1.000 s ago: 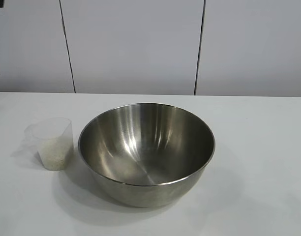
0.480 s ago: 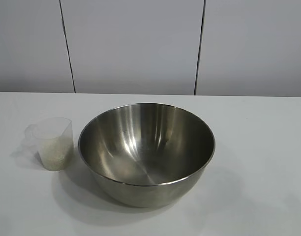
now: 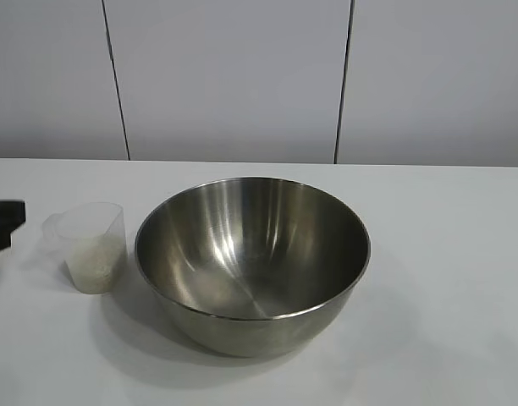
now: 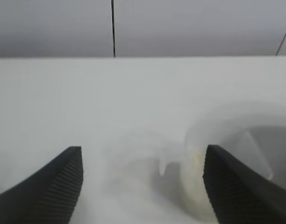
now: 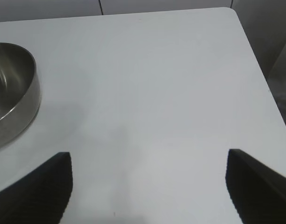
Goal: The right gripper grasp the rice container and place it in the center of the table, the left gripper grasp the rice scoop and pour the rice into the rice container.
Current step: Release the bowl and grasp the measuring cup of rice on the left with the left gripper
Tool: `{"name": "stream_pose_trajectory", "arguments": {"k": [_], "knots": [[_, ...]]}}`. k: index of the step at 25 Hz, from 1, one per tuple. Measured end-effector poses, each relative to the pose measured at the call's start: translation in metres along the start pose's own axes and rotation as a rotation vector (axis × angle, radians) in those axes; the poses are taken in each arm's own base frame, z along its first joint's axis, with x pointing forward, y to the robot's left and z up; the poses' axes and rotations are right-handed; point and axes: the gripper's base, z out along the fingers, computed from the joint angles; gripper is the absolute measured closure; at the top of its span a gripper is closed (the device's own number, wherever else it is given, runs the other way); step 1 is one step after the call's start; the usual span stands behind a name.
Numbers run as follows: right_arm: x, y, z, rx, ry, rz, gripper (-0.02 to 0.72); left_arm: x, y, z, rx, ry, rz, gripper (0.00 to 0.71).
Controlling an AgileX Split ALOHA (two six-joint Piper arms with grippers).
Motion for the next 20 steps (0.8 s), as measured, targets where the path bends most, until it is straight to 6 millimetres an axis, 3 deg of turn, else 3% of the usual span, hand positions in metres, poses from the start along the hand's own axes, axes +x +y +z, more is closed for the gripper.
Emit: {"name": "stream_pose_trajectory", "arguments": {"k": [13, 20], "knots": [[0.000, 0.000, 0.000, 0.000, 0.001, 0.000, 0.093, 0.002, 0.003, 0.040, -0.031, -0.011, 0.059, 0.236], [0.000, 0.000, 0.000, 0.000, 0.000, 0.000, 0.093, -0.014, 0.006, 0.056, -0.051, -0.080, 0.077, 0.253]]}}
